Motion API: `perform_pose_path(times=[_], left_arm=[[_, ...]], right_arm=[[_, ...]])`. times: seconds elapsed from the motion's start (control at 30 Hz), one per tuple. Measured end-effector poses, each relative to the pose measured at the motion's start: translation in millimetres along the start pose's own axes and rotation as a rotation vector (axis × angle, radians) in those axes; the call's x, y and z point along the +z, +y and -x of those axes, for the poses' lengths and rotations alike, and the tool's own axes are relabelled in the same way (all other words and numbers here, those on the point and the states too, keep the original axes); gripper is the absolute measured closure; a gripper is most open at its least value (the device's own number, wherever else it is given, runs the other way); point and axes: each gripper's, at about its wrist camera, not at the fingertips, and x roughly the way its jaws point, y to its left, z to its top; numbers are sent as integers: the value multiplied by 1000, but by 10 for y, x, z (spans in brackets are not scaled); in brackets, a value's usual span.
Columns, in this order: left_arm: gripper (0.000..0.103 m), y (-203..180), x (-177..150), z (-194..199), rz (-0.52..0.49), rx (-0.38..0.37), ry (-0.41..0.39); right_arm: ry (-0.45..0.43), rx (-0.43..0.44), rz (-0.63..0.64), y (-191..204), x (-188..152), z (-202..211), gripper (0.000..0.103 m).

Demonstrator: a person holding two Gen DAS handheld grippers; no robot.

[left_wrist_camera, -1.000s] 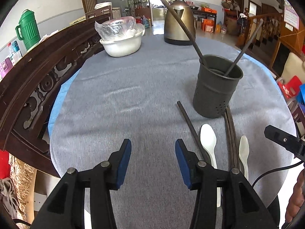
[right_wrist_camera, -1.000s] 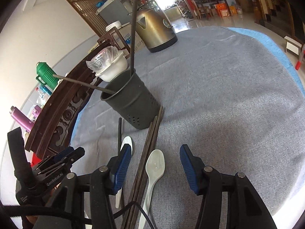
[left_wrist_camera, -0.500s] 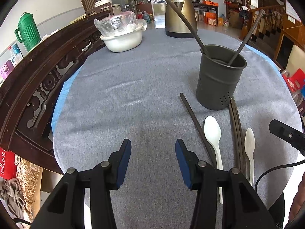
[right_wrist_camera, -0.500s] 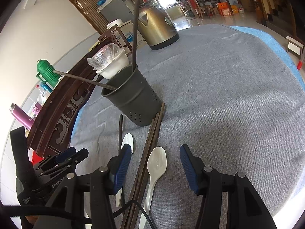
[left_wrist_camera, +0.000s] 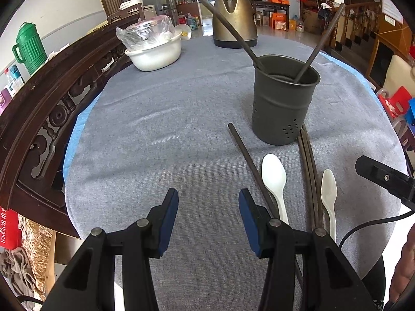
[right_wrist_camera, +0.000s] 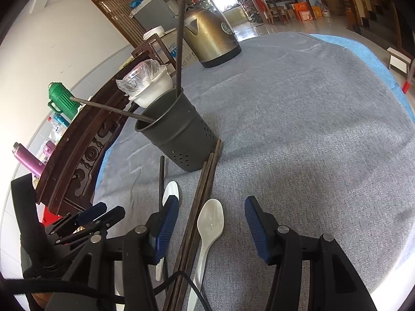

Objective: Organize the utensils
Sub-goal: 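Grasp a white spoon with the right tool while the left tool grasps another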

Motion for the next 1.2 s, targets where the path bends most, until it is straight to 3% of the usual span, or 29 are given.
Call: perform_pose_path(times=[0.4, 0.67, 0.97, 1.03, 1.07, 1.2], left_arm=[[54, 6, 2, -81, 8, -5, 12], [53, 215, -18, -207, 73, -34, 25], [53, 197, 111, -179, 60, -151, -10], [53, 176, 149, -215, 48, -172, -5], [53, 161, 172, -243, 44, -186, 0], [53, 62, 252, -329, 16, -235, 25]], right_arm=[[58, 21, 13, 54, -41, -136, 46], [101, 11, 29, 108, -88, -292, 46], [142, -80, 89, 210, -133, -543, 46], [134, -112, 144, 268, -155, -568, 55], [132, -136, 171, 285, -167, -588, 68], [117, -151, 188, 242, -172, -566, 89]])
